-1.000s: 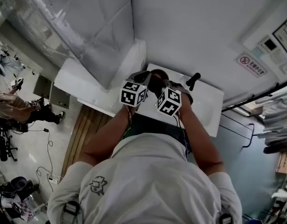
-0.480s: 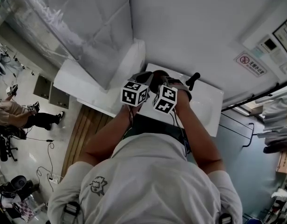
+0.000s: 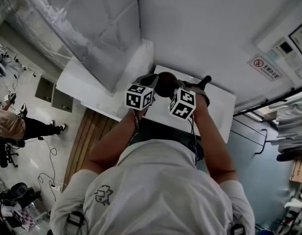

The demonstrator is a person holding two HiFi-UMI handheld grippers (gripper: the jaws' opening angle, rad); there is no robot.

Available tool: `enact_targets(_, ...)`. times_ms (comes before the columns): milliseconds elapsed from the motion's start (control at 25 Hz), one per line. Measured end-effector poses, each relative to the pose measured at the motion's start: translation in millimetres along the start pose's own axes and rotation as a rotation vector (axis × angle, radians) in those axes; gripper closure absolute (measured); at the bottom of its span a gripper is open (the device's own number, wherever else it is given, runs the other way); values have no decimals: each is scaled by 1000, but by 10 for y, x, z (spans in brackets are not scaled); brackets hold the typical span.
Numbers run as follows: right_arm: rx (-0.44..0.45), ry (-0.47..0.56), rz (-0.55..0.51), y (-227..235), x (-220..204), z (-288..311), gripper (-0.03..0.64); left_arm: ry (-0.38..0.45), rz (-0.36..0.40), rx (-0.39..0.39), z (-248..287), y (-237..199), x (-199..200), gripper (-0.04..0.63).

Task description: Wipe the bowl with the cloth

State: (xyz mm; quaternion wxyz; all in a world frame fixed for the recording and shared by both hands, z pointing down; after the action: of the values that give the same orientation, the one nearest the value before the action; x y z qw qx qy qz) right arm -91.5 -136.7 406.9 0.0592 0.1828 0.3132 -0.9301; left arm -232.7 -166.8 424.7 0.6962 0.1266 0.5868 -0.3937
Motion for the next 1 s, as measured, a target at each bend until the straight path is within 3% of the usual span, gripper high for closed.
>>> enact_targets(120, -118, -24, 21, 152, -35, 2, 525, -7, -26, -28, 14, 18, -28, 577)
enact_targets(240, -162, 12, 51, 186, -14, 29, 525, 2, -53, -58, 29, 56, -22, 575)
enact_targets(400, -98, 85, 10, 11, 105, 18, 525, 17, -66, -81, 38, 86, 9, 577)
enact_targets(560, 40, 140, -54, -188, 190, -8, 525, 21, -49, -72, 14, 47, 34, 577)
enact_targets(720, 103, 116, -78, -190, 114, -67, 528, 12, 1, -43, -22, 35, 60, 577)
enact_targets(840, 84, 37, -95, -101, 15, -87, 528, 12, 25, -37, -52, 34, 80, 577)
enact_targets(1000, -47, -19, -84, 85, 2, -59, 526, 25, 31, -67, -43, 105, 105, 577)
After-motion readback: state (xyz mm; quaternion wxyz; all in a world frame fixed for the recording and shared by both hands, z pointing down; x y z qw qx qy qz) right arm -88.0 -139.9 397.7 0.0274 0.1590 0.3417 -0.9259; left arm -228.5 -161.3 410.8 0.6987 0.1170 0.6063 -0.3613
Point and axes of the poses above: the fingertips, and each gripper's own axes: z forward along the fingers, y to its right, x out of its top, the point moved 10 cm from there along -z, backward along the fingers, and after that the axes turned 9 degrees about -x, right-handed, at the moved point
